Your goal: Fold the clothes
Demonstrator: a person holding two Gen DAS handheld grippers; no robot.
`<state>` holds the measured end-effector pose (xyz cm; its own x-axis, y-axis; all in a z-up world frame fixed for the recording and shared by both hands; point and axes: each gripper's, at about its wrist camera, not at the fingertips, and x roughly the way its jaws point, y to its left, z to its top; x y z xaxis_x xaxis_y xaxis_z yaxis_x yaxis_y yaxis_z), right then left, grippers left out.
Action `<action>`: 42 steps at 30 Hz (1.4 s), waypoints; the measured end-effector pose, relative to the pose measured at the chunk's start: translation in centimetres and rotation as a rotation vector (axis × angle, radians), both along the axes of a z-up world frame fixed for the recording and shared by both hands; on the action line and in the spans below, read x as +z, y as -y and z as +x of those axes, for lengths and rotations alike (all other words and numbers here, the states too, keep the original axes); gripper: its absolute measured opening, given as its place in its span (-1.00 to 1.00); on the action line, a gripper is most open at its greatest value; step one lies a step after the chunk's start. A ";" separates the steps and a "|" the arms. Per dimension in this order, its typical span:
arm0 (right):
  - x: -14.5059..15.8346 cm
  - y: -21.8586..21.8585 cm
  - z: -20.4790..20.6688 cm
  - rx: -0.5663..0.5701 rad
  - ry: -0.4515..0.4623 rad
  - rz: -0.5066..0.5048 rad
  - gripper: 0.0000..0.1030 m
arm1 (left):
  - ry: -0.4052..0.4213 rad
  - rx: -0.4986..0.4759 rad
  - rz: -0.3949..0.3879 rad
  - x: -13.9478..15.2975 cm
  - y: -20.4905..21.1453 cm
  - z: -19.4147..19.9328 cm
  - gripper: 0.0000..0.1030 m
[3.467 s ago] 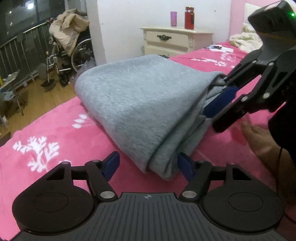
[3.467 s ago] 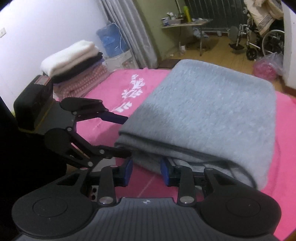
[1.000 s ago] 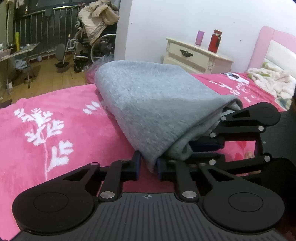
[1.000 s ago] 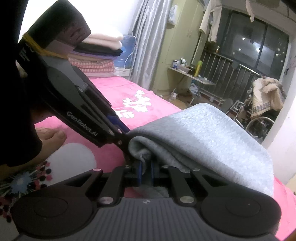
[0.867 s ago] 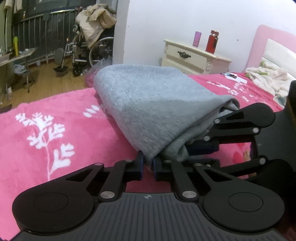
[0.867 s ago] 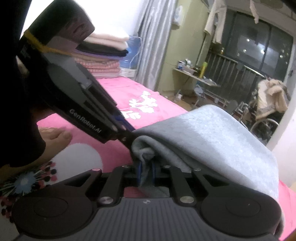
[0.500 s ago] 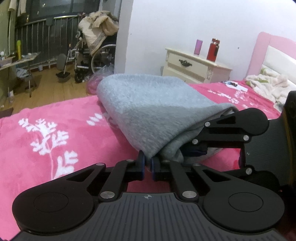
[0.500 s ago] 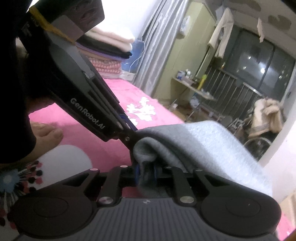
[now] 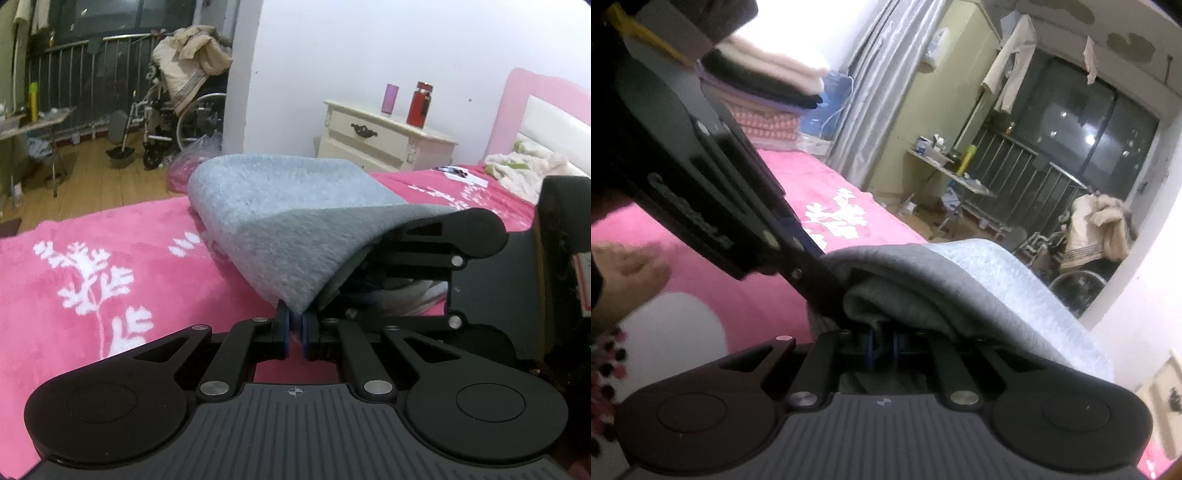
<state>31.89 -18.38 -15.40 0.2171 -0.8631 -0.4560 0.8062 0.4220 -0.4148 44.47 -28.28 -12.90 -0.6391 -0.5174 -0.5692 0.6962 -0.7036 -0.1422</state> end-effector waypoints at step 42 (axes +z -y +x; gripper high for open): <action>5.7 -4.2 -8.8 0.054 0.305 0.330 -0.65 | 0.157 -0.111 -0.095 -0.1 -0.6 -1.2 -0.22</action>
<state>23.09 -14.20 -9.69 0.4251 -0.6661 -0.6129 0.8438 0.5366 0.0020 43.24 -27.66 -13.02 -0.6022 -0.5053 -0.6181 0.6222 -0.7821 0.0331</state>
